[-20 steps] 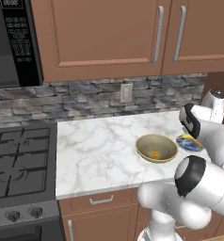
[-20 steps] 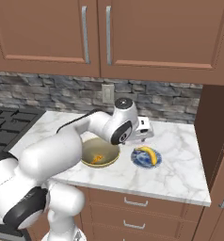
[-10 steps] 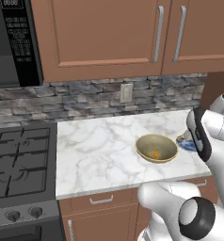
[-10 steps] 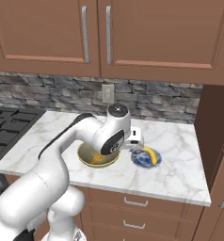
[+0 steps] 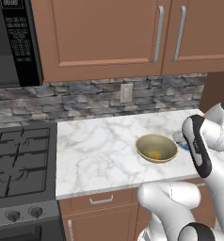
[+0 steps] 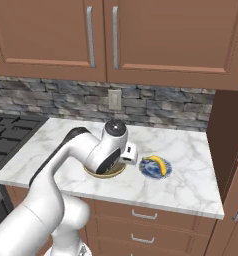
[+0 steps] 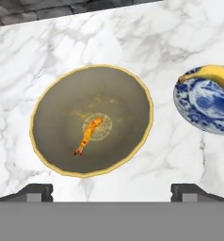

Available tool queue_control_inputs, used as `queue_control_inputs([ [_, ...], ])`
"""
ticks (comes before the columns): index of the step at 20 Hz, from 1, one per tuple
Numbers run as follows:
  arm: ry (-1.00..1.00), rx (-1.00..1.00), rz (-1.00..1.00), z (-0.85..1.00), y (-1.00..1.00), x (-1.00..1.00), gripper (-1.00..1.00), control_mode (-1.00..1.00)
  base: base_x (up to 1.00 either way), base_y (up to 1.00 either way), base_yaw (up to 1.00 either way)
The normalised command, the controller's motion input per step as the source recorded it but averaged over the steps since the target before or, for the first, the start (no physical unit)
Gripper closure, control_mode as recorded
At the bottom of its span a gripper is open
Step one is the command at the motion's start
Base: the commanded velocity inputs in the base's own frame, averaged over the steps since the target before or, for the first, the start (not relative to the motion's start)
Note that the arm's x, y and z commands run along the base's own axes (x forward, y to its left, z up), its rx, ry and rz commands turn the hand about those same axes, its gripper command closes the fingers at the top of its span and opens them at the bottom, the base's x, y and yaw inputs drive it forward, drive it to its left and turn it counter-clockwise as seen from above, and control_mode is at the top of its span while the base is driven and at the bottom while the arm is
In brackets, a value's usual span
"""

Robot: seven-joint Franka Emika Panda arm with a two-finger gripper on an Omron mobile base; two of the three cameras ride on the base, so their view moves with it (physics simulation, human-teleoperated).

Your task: Remove the banana from the bowl and place it on the small plate. Then place the bowl with only the shrimp in the microwave, close the door, and press the start button to microwave the shrimp.

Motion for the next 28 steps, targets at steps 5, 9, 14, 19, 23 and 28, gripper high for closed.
queue_control_inputs([
  [5, 0.00, 0.10, 0.00, -0.07, 0.00, 0.00, -1.00, -1.00, 0.00, 0.00, 0.00],
  [9, 0.04, 0.02, 0.00, -0.20, 0.02, 0.07, -1.00, -1.00, 0.00, 0.00, 0.00],
  [14, 0.17, 0.00, 0.00, -0.16, 0.00, 0.10, -1.00, -1.00, 0.00, 0.00, 0.00],
  [19, 0.08, 0.02, 0.00, -0.18, 0.00, 0.04, -1.00, -1.00, 0.00, 0.00, 0.00],
  [23, 0.00, 0.04, 0.00, -0.23, 0.00, 0.01, -1.00, -1.00, 0.00, 0.00, 0.00],
  [28, 0.00, 0.03, 0.00, -0.23, 0.00, 0.11, -1.00, -1.00, 0.00, 0.00, 0.00],
])
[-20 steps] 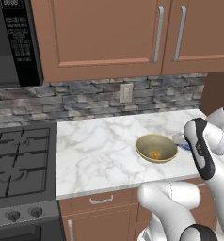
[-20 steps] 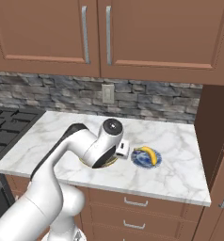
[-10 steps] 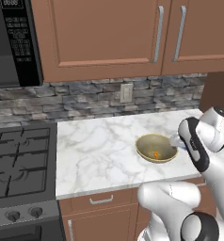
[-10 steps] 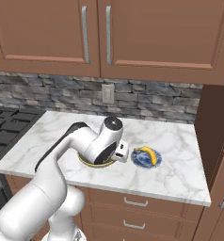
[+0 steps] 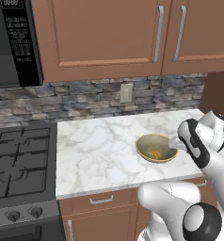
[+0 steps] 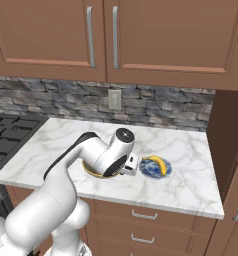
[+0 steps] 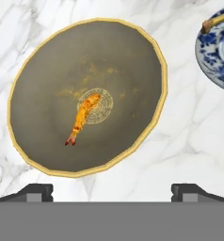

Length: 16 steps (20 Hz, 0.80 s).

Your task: Remove the banana from the bowl and place it on the small plate. Then place the bowl with only the shrimp in the microwave, close the door, and press the start button to microwave the shrimp.

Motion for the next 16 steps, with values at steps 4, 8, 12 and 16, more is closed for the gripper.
queue_control_inputs([
  [4, 0.00, 0.02, 0.00, -0.26, 0.00, 0.19, -1.00, -1.00, 0.00, 0.00, 0.00],
  [8, 0.00, 0.06, 0.00, -0.26, 0.00, 0.38, -1.00, -1.00, 0.00, 0.00, 0.00],
  [12, 0.00, 0.06, -0.01, -0.18, 0.00, 0.40, -1.00, -1.00, 0.00, 0.00, 0.00],
  [16, 0.00, 0.06, 0.00, -0.11, 0.00, 0.26, -1.00, -1.00, 0.00, 0.00, 0.00],
])
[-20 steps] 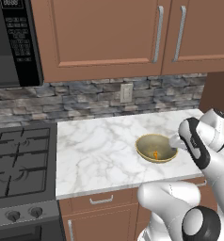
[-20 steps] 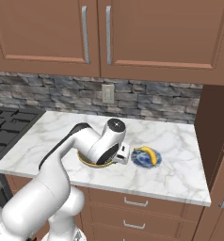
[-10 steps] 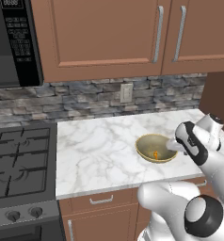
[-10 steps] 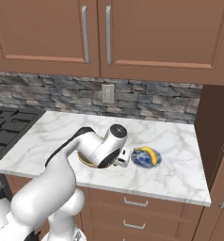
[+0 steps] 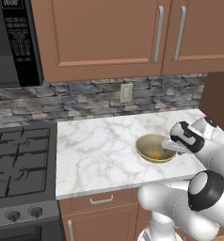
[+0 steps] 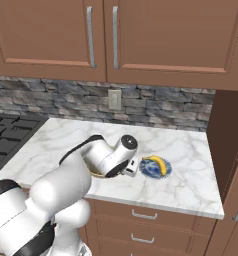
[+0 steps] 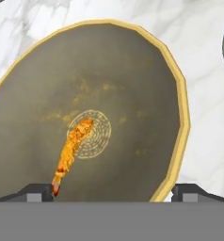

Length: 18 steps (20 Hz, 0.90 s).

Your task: Remove the banana from the bowl and place it on the small plate. Then place the bowl with only the shrimp in the microwave, close the door, and press the start button to microwave the shrimp.

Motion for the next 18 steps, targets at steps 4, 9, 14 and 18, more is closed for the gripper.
queue_control_inputs([
  [4, 0.00, 0.07, 0.00, -0.10, 0.00, 0.16, -1.00, -1.00, 0.00, 0.00, 0.00],
  [9, 0.00, 0.06, 0.00, -0.17, 0.00, 0.07, -1.00, -1.00, 0.00, 0.00, 0.00],
  [14, 0.00, 0.10, 0.00, -0.15, 0.00, 0.00, -1.00, -1.00, 0.00, 0.00, 0.00],
  [18, 0.02, 0.07, -0.05, -0.12, 0.04, 0.03, -1.00, -1.00, 0.00, 0.00, 0.00],
])
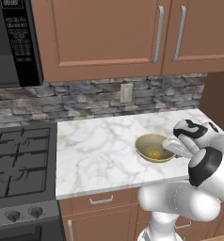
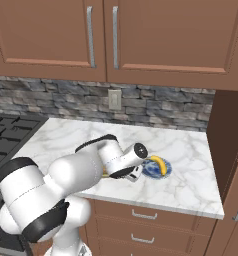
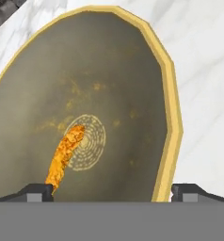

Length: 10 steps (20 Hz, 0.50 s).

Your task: Remove the banana from the bowl and place it on the small plate. Then place the bowl with only the shrimp in the microwave, close the door, and press the start button to microwave the shrimp.

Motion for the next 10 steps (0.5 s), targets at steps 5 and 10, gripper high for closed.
queue_control_inputs([
  [5, 0.03, 0.03, -0.07, -0.05, 0.19, 0.19, -1.00, -1.00, 0.00, 0.00, 0.00],
  [10, 0.02, 0.01, -0.07, -0.01, 0.18, 0.17, 1.00, -1.00, 0.00, 0.00, 0.00],
])
